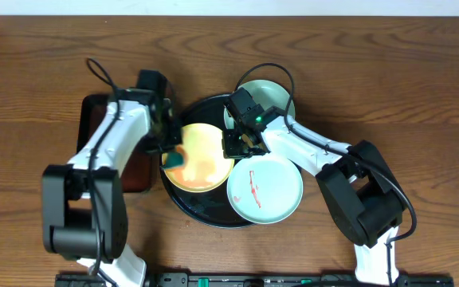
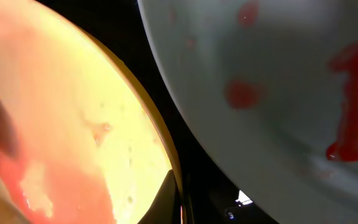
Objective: Clean dirty plates on tray and stack at the side
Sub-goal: 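Lift the sponge off the plate and move the left gripper aside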
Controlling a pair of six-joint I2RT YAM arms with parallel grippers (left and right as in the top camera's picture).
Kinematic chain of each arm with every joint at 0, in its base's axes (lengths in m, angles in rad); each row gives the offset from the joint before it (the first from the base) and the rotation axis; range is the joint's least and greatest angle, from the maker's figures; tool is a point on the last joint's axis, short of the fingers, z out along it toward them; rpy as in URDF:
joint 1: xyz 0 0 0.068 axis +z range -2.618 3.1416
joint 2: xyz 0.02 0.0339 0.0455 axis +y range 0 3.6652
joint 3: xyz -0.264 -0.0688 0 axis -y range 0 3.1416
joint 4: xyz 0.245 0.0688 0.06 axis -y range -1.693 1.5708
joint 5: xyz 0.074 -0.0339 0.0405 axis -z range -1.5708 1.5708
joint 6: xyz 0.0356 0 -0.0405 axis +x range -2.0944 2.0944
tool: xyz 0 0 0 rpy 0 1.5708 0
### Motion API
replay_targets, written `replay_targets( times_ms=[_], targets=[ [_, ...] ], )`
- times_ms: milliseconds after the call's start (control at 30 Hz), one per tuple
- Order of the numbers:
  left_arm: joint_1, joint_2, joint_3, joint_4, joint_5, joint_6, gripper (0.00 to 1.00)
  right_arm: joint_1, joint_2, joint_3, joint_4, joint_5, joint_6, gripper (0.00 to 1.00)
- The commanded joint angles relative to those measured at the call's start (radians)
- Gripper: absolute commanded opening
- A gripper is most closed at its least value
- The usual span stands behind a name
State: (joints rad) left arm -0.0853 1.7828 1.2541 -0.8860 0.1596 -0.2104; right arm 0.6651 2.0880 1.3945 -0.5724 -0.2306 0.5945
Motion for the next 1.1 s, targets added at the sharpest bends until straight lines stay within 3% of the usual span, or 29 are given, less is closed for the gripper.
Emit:
replay_targets(
  times_ms=[0, 400, 733, 1067],
  targets=[
    [0.031, -0.101, 0.066, -0.036, -0.042, 0.007, 0.07, 0.004, 0.041, -0.016, -0.020, 0.035, -0.008, 0.01],
    [0.057, -0.319, 0.066, -0.068, -0.042, 0.019, 0.08, 0.012, -0.077, -0.002, -0.042, 0.082, -0.072, 0.01],
    [0.057, -0.257, 0.054, -0.093, -0.045, 0.033, 0.07, 0.077, -0.247, -0.002, -0.126, 0.401, -0.111, 0.01],
    [0.056, -0.168, 0.047, -0.101, -0.009, 0.032, 0.07, 0.188, -0.310, -0.001, -0.151, 0.811, -0.185, 0.01]
  ],
)
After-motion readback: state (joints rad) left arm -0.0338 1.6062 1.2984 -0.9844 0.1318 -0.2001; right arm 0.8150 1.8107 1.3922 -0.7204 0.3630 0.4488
